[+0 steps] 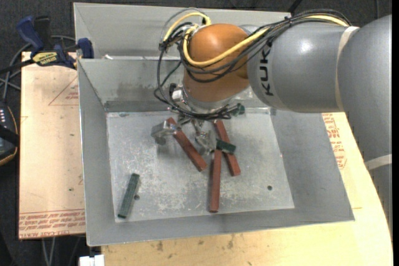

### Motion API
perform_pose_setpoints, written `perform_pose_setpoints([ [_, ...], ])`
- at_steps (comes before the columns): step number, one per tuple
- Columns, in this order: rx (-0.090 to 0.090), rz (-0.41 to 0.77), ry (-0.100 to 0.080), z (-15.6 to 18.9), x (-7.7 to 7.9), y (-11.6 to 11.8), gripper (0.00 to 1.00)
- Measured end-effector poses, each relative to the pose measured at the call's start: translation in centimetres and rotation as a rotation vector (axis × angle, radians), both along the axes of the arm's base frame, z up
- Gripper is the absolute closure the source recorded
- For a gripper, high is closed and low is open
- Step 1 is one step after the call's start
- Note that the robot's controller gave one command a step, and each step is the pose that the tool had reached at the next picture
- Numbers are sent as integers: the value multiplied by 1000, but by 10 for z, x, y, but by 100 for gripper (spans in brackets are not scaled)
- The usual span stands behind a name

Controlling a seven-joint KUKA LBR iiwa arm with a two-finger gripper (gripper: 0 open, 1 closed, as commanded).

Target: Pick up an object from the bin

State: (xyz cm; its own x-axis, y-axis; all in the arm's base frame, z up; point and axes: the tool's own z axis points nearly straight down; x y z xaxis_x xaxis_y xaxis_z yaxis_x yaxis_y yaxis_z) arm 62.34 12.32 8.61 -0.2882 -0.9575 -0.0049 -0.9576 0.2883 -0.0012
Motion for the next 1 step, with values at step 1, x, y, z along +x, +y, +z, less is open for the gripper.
perform_pose_setpoints([
  [1,-1,33,-2,-10,35,-21,0],
])
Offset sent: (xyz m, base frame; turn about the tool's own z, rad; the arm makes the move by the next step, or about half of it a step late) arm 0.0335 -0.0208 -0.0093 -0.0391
